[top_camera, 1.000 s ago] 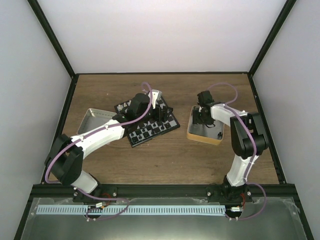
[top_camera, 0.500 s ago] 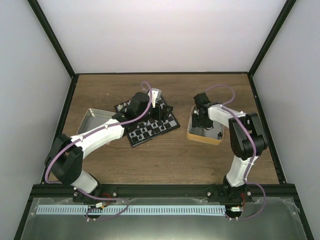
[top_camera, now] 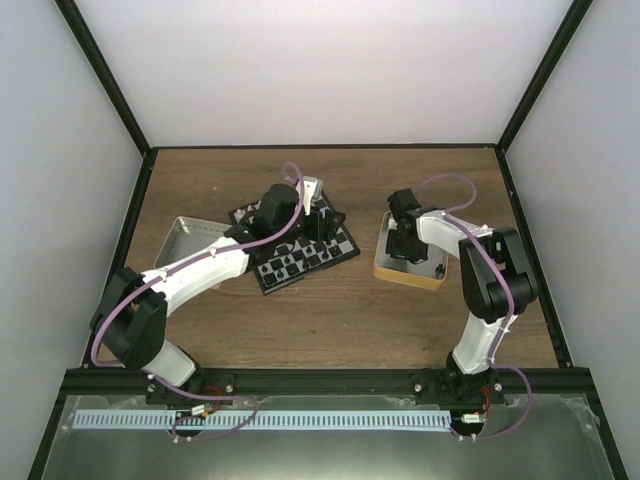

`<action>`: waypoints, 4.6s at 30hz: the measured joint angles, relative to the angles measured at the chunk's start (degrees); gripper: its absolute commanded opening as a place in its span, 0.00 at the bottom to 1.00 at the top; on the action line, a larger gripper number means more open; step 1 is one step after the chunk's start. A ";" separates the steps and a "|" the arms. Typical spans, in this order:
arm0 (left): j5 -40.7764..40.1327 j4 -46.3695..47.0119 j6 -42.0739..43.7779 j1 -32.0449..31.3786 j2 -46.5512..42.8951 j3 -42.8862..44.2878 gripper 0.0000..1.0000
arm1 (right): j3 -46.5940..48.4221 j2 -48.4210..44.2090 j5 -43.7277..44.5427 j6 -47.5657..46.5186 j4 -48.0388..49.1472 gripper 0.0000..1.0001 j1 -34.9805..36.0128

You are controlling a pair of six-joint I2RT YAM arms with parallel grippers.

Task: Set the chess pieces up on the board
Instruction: Pick up the chess piece from the storage box, then place the chess piece on the chessboard.

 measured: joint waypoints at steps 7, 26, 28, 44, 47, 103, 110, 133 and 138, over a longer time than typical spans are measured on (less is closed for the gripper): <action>0.57 -0.09 -0.04 0.13 0.00 0.02 0.83 | -0.87 -0.83 0.57 1.25 0.63 0.10 0.00; 27.08 -15.37 -8.83 11.08 6.62 24.22 0.83 | -3.08 -27.80 -36.57 -10.80 21.03 0.09 0.13; 31.63 -17.77 -9.88 11.41 8.31 26.43 0.78 | -3.69 -28.35 -42.21 -12.00 23.02 0.09 0.24; 52.81 -23.56 -14.84 11.58 11.78 26.95 0.39 | -3.08 -25.88 -56.81 -24.65 20.61 0.08 1.62; 53.09 -23.58 -14.99 11.85 12.26 26.77 0.42 | -1.55 -24.63 -57.07 -26.25 18.40 0.08 1.62; -12.92 -20.96 1.42 -4.98 0.11 -2.40 0.04 | -15.80 -35.06 -27.32 0.96 23.15 0.79 2.29; -15.87 -17.29 2.62 -5.27 3.17 -2.84 0.04 | -21.81 -37.07 -25.57 2.56 24.02 0.79 2.29; -16.41 -16.33 4.76 -5.31 12.24 -0.20 0.06 | -23.10 -39.10 -23.04 3.91 25.81 0.80 2.29; -16.46 -16.28 5.03 -5.31 12.83 0.02 0.10 | -23.15 -39.10 -22.62 4.04 25.83 0.80 2.29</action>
